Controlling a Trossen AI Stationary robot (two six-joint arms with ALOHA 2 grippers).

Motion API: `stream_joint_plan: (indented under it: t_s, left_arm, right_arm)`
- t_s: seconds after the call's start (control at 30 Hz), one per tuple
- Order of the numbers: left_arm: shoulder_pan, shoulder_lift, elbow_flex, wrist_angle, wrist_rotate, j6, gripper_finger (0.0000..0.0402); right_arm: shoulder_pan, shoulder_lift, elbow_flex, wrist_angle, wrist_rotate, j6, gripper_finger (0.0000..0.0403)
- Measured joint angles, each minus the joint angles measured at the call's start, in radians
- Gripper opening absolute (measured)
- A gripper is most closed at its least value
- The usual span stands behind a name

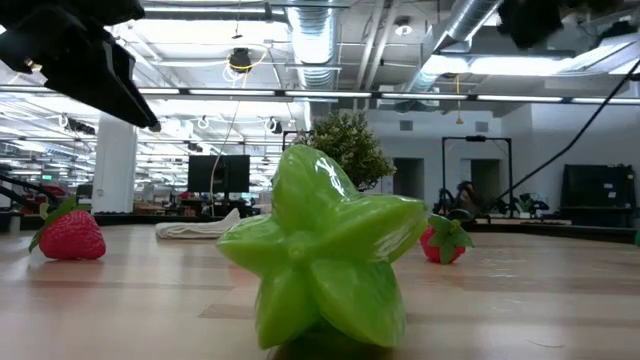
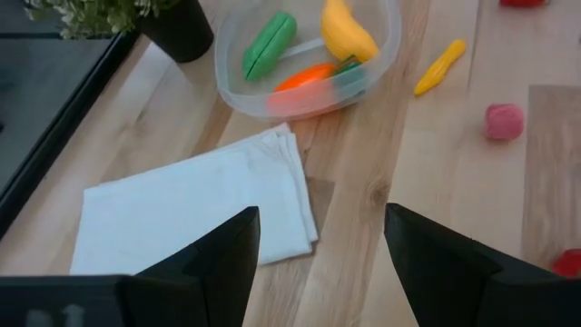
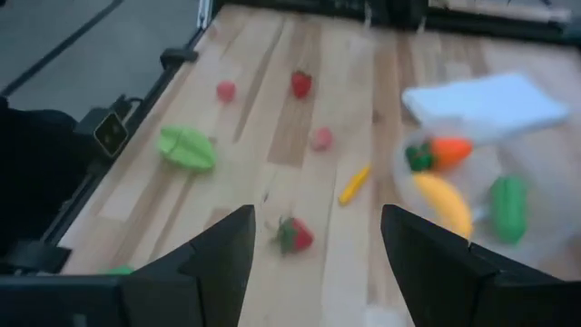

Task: Pick and placing Produce into tupperware
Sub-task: Put the left red strawberry into the transparent bin

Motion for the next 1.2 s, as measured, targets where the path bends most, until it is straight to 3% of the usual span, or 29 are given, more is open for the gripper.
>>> stream_joint_plan:
  t_s: [0.23, 0.57, 0.73, 1.0, 1.2]
  left_arm:
    - [0.0, 0.0, 0.0, 0.03, -0.034, 0.013, 0.0229]
    - [0.0, 0.0, 0.0, 0.05, -0.052, 0.022, 0.0229]
    - [0.0, 0.0, 0.0, 0.059, -0.051, 0.021, 0.0229]
    - [-0.012, 0.026, 0.0, 0.156, 0.231, 0.099, 0.0229]
    - [-0.052, 0.114, 0.0, 0.254, 0.273, 0.142, 0.0229]
  right_arm:
    - [0.029, -0.057, -0.145, 0.041, -0.003, 0.187, 0.0234]
    - [0.176, -0.056, -0.174, 0.003, 0.001, 0.48, 0.0234]
    - [0.253, -0.056, -0.174, 0.01, 0.098, 0.56, 0.0234]
    - [0.327, -0.056, -0.174, 0.012, 0.211, 0.571, 0.0234]
    - [0.353, -0.009, -0.174, 0.04, 0.251, 0.565, 0.0234]
